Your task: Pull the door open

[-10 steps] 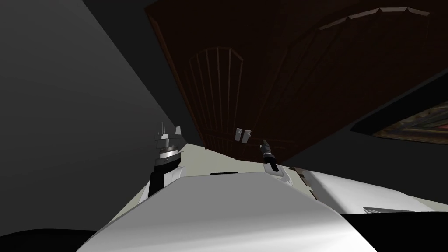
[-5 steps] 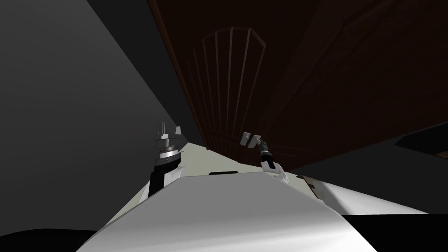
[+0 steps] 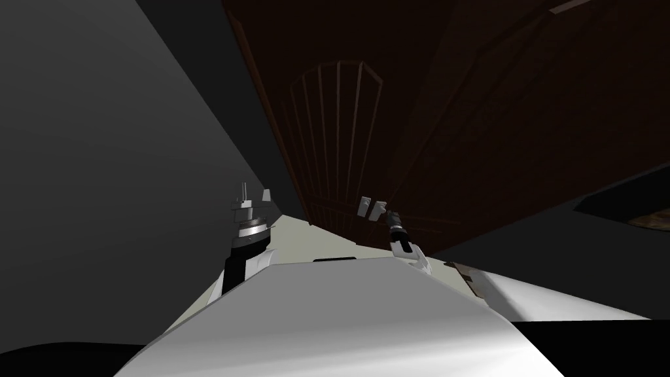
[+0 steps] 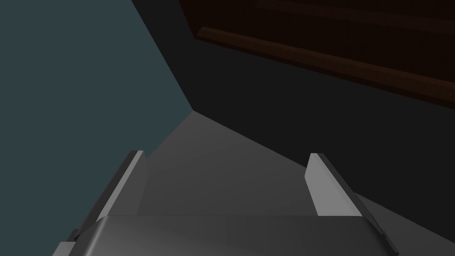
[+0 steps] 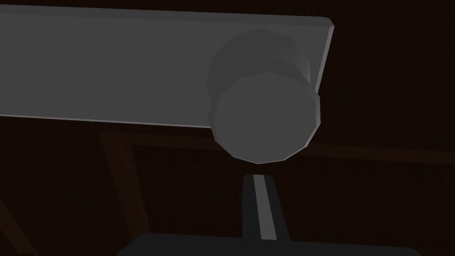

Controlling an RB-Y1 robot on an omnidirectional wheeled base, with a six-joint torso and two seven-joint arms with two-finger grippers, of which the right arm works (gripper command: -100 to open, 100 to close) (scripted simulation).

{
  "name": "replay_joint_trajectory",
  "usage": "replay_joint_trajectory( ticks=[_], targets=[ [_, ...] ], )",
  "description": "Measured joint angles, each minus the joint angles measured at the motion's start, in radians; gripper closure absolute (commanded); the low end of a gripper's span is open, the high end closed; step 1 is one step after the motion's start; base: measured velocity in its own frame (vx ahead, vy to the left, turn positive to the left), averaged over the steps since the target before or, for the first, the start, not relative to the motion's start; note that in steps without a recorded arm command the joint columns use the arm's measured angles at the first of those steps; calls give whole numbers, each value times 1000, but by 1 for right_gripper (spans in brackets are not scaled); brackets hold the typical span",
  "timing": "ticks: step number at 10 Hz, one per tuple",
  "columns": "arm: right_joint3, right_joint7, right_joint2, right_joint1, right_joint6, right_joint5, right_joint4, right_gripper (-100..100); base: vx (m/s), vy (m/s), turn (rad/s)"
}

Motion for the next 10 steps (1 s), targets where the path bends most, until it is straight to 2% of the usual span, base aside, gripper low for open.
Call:
replay_joint_trajectory(
  ticks=[3,7,8,9,10],
  targets=[
    [4,-10,-8,15,0,0,-7,-100,-187,-19,18],
    [43,-29,-4,29,-10,7,-33,-100,-206,85,76],
    [55,-33,-3,23,-12,9,-33,-100,-73,46,12],
    [56,-34,-3,22,-13,10,-32,-100,8,-68,-184],
    [38,-31,-10,26,-20,5,-11,-100,74,-132,-187]
  ],
)
